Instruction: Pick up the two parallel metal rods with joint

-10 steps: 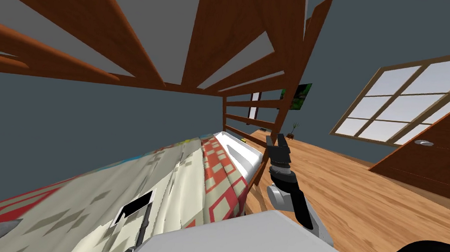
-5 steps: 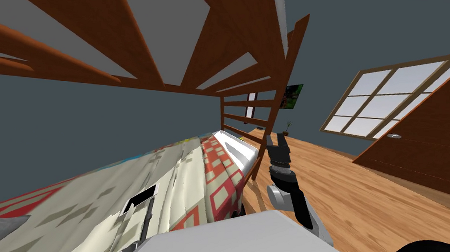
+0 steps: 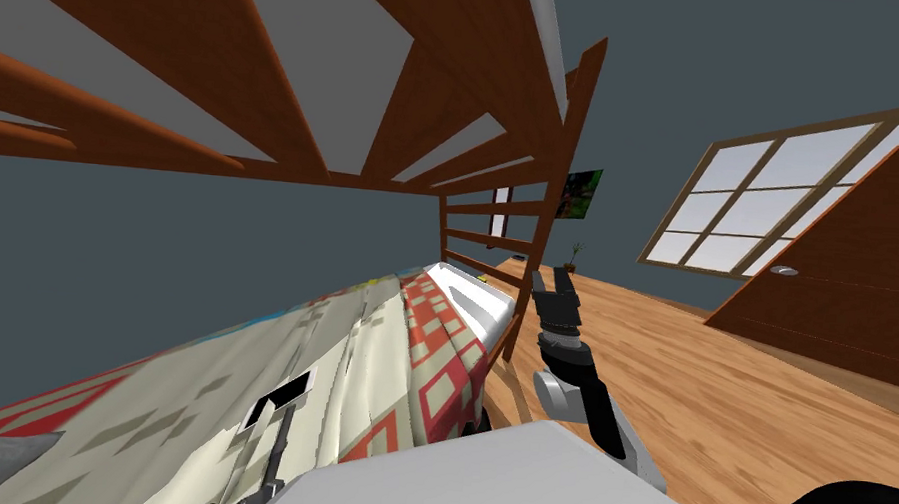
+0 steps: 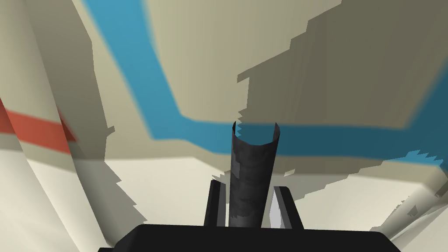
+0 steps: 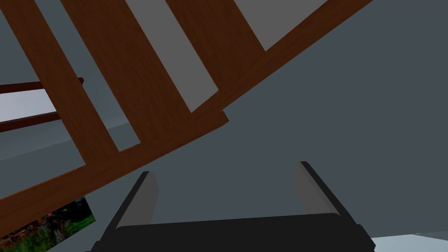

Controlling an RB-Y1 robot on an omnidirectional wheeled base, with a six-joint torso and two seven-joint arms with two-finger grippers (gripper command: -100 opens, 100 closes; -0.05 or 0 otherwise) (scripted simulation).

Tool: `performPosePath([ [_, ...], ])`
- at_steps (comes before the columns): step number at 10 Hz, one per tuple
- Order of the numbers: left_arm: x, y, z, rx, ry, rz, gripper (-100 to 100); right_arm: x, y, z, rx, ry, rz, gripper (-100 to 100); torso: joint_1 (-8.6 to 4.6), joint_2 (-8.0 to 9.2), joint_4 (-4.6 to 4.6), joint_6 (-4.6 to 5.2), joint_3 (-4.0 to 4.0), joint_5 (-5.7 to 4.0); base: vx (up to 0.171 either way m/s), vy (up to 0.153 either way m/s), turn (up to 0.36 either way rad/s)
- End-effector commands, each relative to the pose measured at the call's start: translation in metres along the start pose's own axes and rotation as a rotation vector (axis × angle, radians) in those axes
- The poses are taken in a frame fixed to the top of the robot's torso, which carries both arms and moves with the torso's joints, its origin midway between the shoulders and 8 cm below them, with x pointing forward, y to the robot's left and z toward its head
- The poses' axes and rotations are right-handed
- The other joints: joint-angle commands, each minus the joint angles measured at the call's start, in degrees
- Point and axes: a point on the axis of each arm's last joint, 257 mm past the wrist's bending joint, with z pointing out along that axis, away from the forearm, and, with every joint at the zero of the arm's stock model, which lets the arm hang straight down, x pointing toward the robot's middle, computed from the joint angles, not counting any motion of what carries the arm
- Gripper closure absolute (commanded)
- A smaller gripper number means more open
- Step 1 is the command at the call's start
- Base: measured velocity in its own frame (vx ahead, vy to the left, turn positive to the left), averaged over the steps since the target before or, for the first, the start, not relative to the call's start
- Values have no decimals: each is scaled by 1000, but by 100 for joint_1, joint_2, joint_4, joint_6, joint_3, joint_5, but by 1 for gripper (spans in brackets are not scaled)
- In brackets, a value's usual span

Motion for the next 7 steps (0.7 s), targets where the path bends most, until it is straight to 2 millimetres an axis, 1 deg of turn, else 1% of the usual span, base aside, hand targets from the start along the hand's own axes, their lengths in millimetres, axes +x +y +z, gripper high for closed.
performPosePath([
  [1, 0, 0, 0, 0, 0, 0, 0, 0, 0, 0, 0, 0, 0, 0, 0, 0, 0, 0, 0, 0, 0, 0, 0],
  [2, 8, 6, -9, -28, 27, 11, 100, 0, 0, 0, 0, 0, 0, 0, 0, -1, 0, 0, -1, 0, 90, -10, 164],
  [3, 11, 6, -15, -39, 40, 23, 100, 0, 0, 0, 0, 0, 0, 0, -9, -23, -5, -8, -12, -4, 166, -5, 194],
  [5, 18, 5, -27, -60, 67, 48, 100, 0, 0, 0, 0, 0, 0, 0, -3, -74, -15, 1, -42, -1, 213, -11, 95],
  [6, 17, 6, -23, -52, 59, 41, 100, 0, 0, 0, 0, 0, 0, 0, -14, -91, -19, 3, -52, -1, 97, -23, 24],
  [7, 17, 6, -24, -55, 61, 42, 0, 0, 0, 0, 0, 0, 0, 0, -9, -65, -15, 5, -39, -1, 17, -5, -6],
])
